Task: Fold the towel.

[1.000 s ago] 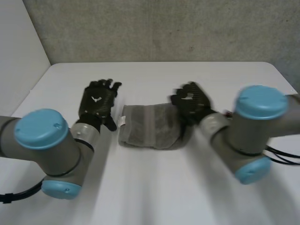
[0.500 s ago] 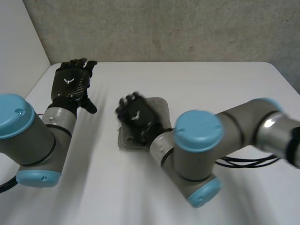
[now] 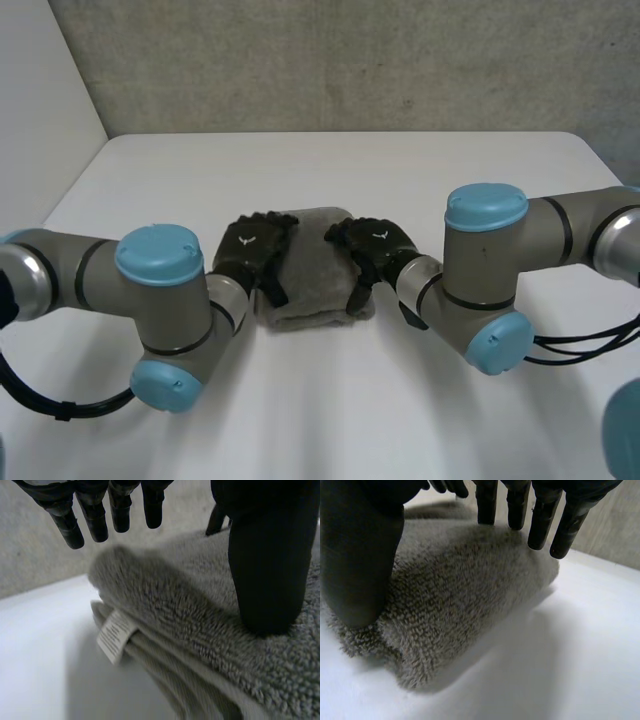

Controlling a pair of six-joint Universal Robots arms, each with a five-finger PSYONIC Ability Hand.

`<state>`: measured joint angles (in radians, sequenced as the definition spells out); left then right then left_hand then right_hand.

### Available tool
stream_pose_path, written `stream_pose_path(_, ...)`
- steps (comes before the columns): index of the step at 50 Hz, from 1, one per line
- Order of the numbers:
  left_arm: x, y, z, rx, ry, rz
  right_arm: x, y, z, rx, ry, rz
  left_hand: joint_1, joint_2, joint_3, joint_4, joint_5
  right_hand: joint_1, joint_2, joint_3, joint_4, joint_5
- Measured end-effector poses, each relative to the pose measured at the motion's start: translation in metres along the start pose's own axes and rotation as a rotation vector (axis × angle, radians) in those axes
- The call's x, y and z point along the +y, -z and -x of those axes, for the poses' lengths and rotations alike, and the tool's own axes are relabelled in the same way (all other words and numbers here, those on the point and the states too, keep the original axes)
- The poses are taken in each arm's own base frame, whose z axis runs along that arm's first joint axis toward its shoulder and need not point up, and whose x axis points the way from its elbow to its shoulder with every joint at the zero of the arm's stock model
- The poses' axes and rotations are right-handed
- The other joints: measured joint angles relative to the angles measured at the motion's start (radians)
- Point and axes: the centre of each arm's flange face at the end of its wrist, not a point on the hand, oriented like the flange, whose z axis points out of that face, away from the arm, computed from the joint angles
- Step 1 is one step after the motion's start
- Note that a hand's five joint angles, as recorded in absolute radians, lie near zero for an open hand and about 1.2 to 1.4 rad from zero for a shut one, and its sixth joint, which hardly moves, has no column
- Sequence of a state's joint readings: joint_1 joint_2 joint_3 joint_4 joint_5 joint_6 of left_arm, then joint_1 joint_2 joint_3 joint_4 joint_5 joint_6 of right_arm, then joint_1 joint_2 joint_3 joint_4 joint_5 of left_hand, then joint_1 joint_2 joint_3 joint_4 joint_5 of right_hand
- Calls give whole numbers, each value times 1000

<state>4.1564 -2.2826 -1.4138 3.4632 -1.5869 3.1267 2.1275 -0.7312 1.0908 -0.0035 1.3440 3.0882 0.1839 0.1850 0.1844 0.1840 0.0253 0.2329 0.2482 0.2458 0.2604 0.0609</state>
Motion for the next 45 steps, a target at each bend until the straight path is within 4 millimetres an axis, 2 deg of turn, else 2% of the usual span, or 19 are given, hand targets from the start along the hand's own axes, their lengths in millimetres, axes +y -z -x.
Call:
stream_pose_path(4, 1, 0, 1, -4, -3, 15, -4, 0, -1, 4, 5, -8, 0, 0, 0, 0, 0, 0, 0, 0, 0, 0)
stream_pose_path(8, -22, 7, 3, -13, -1, -35, -33, 13, -4, 21, 21, -75, -1, -1, -1, -1, 0, 0, 0, 0, 0, 0)
stream_pose_path(11, -57, 18, 5, -21, 4, -118, -71, 35, -10, 62, 35, -164, -3, -2, -2, -2, 0, 0, 0, 0, 0, 0)
stream_pose_path(12, -64, 20, 5, -23, 4, -134, -78, 39, -11, 73, 37, -182, -3, -2, -2, -2, 0, 0, 0, 0, 0, 0)
stream_pose_path(15, -105, 38, 8, -36, 9, -227, -120, 71, -23, 170, 47, -288, -3, -2, -2, -2, 0, 0, 0, 0, 0, 0)
stream_pose_path(17, -127, 50, 12, -51, 11, -272, -140, 89, -29, 232, 51, -338, -3, -2, -2, -2, 0, 0, 0, 0, 0, 0)
stream_pose_path(18, -135, 54, 14, -58, 12, -287, -145, 94, -31, 252, 52, -352, -3, -2, -2, -2, 0, 0, 0, 0, 0, 0)
stream_pose_path(20, -162, 71, 23, -93, 16, -334, -167, 118, -39, 331, 57, -401, -3, -2, -2, -2, 0, 0, 0, 0, 0, 0)
stream_pose_path(24, -193, 96, 35, -153, 22, -364, -188, 148, -49, 421, 64, -426, -4, -3, -4, -3, 0, 0, 0, 0, 0, 0)
stream_pose_path(27, -206, 110, 40, -180, 24, -358, -194, 160, -57, 460, 65, -422, -5, -7, -7, -6, 0, 0, 0, 0, 0, 0)
stream_pose_path(32, -215, 122, 43, -199, 25, -335, -198, 168, -67, 497, 61, -407, -6, -9, -9, -8, 0, 0, 0, 0, 0, 0)
stream_pose_path(45, -214, 123, 41, -194, 24, -317, -191, 159, -74, 499, 51, -373, -7, -11, -11, -10, 0, 0, 0, 0, 0, 0)
